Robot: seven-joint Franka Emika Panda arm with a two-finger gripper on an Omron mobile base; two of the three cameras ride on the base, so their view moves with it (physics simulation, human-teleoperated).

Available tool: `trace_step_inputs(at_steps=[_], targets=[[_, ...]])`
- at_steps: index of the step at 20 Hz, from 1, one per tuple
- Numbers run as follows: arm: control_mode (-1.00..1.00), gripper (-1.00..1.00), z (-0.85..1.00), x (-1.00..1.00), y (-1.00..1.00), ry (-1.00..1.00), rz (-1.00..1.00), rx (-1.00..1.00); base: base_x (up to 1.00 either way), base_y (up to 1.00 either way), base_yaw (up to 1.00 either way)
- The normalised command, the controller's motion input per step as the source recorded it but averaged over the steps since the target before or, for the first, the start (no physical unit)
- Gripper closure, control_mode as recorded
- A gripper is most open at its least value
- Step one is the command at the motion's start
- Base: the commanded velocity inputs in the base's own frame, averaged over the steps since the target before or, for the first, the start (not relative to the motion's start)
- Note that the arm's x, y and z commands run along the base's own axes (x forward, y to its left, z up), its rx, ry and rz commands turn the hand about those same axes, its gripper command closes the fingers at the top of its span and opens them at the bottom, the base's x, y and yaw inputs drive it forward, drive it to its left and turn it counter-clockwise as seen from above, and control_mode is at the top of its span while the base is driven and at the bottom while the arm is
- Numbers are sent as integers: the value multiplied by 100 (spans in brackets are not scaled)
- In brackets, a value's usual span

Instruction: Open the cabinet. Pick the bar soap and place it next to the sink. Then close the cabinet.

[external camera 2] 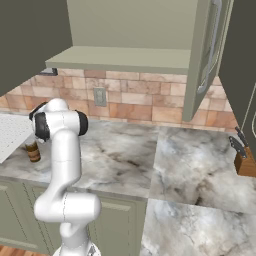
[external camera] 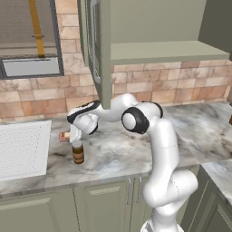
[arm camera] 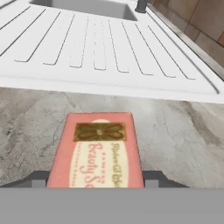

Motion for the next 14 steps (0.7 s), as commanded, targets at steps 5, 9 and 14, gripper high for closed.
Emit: trace_step_inputs(at_steps=[5,9,14], targets=[[-100,100,-17,15,24,0,2,0,0,0,0],[-100,100,-18,10,19,0,3,0,0,0,0],[-100,100,-24,3,12,0,4,0,0,0,0]])
